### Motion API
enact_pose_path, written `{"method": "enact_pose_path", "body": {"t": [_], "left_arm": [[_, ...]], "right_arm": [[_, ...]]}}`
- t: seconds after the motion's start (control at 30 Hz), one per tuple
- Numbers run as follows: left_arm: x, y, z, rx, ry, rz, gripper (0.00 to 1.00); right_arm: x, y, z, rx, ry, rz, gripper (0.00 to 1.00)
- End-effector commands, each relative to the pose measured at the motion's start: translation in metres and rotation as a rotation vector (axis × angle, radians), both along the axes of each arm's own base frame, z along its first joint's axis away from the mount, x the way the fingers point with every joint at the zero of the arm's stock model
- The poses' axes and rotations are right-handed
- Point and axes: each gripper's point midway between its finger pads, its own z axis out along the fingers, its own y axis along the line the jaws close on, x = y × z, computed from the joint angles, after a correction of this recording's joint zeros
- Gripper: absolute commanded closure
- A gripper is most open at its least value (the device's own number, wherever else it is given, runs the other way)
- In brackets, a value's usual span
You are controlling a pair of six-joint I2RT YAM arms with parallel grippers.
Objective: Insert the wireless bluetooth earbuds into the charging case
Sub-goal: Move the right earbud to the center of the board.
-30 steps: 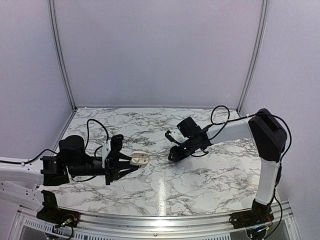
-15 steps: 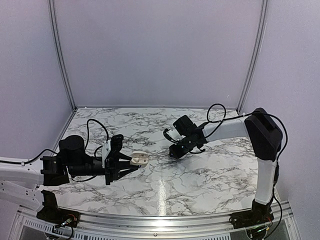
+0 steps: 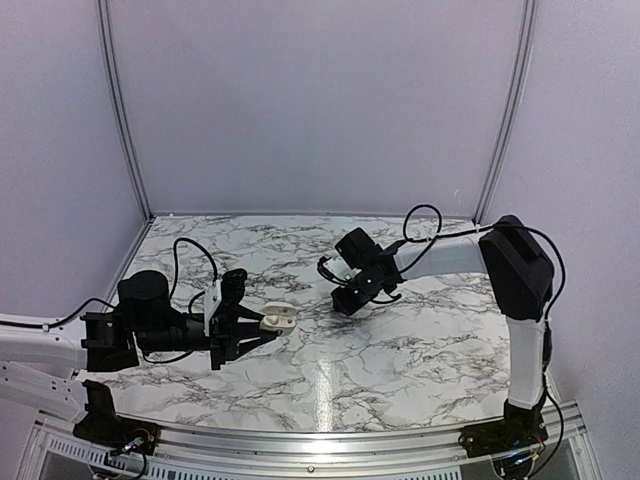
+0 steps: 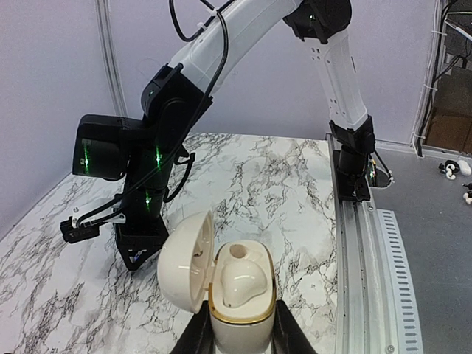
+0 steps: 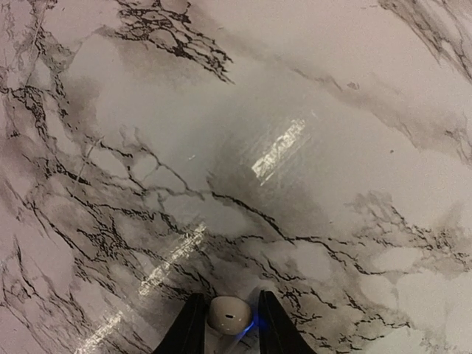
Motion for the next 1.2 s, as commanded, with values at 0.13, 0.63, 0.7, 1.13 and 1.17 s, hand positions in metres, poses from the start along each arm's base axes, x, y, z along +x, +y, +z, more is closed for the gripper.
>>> {"method": "enact_pose_path", "body": {"t": [0.13,0.63,0.7,1.13,1.17], "left_arm": [[0.0,0.002,0.0,-0.005,0.003,0.005,1.0],[0.0,0.003,0.003,-0.014,0.009,0.009,1.0],[0.0,0.003,0.003,-0.015,0.01,0.008,1.0],[0.0,0.002,0.006,-0.018,0.008,0.003,1.0],[-0.001,0.002,0.006,-0.019,0.008,0.003,1.0]], "right_arm": [[-0.035,-0.013,-0.023,-0.157,0.122,0.032,0.84],[-0.169,-0.019,-0.018,-0.237,0.264,0.3,0.89],[-0.181,-0.026,-0.019,-0.288,0.271,0.3,0.88],[-0.192,-0.036,-0.01,-0.457,0.247,0.285,0.74],[-0.191,-0.034,-0.008,-0.461,0.247,0.284,0.74]]}}
